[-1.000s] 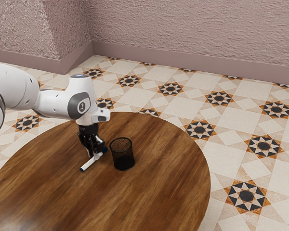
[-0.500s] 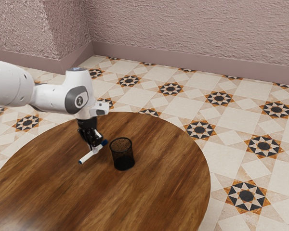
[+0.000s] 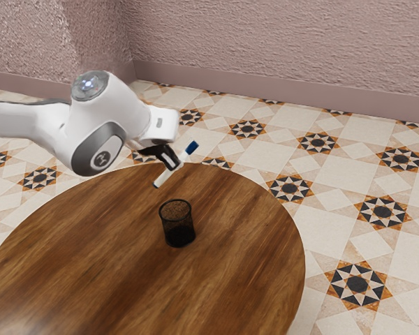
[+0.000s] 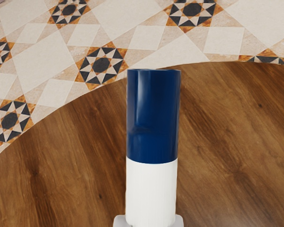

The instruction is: Put the marker into the pen holder.

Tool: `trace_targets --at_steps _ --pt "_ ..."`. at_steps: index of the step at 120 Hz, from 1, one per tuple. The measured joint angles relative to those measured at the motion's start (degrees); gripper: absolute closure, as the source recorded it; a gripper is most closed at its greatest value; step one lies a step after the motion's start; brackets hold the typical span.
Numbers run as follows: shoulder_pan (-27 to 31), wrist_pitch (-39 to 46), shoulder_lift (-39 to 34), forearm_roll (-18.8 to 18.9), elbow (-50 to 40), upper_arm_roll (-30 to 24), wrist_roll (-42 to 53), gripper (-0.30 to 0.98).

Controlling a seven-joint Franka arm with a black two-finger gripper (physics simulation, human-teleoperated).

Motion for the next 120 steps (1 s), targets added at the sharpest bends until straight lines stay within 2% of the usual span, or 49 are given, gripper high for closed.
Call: trace_targets --at_steps 14,29,45,56,79,101,120 --pt "1.6 3.1 -3.6 0.0 -5.4 -1.0 -2.8 0.79" --pt "1.8 5.1 -4.1 -0.3 -6.6 -3.0 -5.5 0.79" --pt "1.8 8.9 0.8 -0.5 -6.7 -3.6 -7.6 0.79" --pt "2.5 14.7 4.2 1.8 -6.6 -3.7 -8.7 0.79" --pt "4.0 22.3 4.2 3.4 -7.6 -3.7 -10.2 0.79" --pt "5.4 25.3 4.2 3.0 -9.4 -3.6 -11.3 0.79" --pt "6.4 27.3 7.4 3.6 -9.2 -3.2 -11.9 0.79"
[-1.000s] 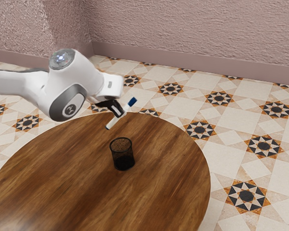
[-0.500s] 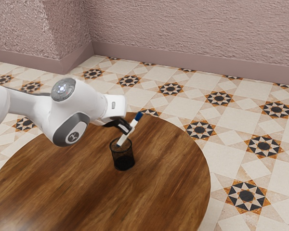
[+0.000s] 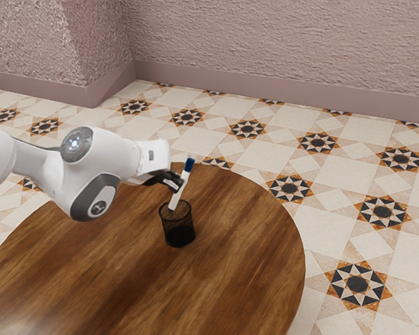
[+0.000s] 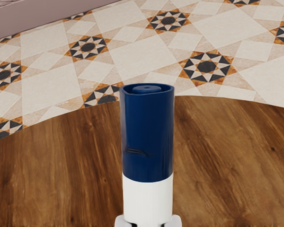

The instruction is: Put the marker into the pen holder.

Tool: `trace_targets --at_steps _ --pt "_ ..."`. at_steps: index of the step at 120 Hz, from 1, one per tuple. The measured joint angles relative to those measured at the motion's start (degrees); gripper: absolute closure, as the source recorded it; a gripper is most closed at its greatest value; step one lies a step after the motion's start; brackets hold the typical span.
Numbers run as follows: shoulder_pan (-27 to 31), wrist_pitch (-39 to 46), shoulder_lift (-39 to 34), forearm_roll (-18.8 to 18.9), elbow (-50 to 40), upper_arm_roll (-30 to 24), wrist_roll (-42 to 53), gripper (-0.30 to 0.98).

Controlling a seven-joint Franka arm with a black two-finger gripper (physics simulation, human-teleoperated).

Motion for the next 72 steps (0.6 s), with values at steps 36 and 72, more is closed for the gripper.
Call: trace_targets --at_steps 36,72 --pt "1.7 1.5 2.5 1.6 0.7 0.1 -0.7 0.79" --pt "1.1 0.9 0.9 -0.4 0.8 -0.1 -1.7 0.33"
